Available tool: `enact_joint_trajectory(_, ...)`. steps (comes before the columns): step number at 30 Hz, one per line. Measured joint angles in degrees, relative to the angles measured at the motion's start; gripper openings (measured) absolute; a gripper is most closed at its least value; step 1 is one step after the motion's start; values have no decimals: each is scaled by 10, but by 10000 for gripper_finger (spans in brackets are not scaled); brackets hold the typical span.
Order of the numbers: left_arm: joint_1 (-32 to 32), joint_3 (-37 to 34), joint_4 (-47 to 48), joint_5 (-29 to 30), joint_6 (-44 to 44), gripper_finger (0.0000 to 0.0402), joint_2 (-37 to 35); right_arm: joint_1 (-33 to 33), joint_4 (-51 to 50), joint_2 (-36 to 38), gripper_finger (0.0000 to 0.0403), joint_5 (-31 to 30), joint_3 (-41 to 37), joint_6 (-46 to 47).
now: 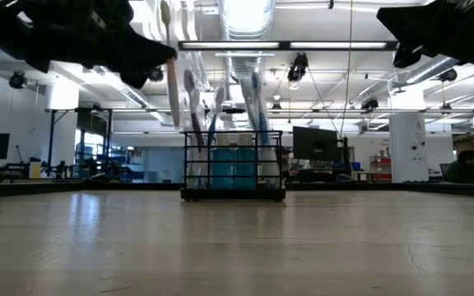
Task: Pick & Place toothbrushing station
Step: Put the orange toothbrush into the wire organizer
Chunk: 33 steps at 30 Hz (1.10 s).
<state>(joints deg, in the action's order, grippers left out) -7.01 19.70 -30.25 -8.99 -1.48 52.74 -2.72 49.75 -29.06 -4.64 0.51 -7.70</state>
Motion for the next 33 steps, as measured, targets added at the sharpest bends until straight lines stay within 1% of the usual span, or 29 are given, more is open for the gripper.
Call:
enact_joint_trajectory(8, 0, 47, -11, 9, 40, 22, 72, 0, -1, -8, 8, 0, 0, 0)
enact_joint_trajectory(10, -1, 51, -23, 18, 47, 22, 86, 0, -1, -7, 8, 0, 0, 1)
enact_joint_trajectory(15, -4, 64, -30, 19, 49, 22, 106, 0, -2, -7, 8, 0, 0, 1)
enact_joint_trajectory(24, -6, 64, -29, 26, 45, 22, 143, 0, -3, -7, 8, 0, 0, 2)
enact_joint_trajectory(33, -7, 63, -58, 40, 30, 22, 194, 0, -3, -7, 8, 0, 0, 2)
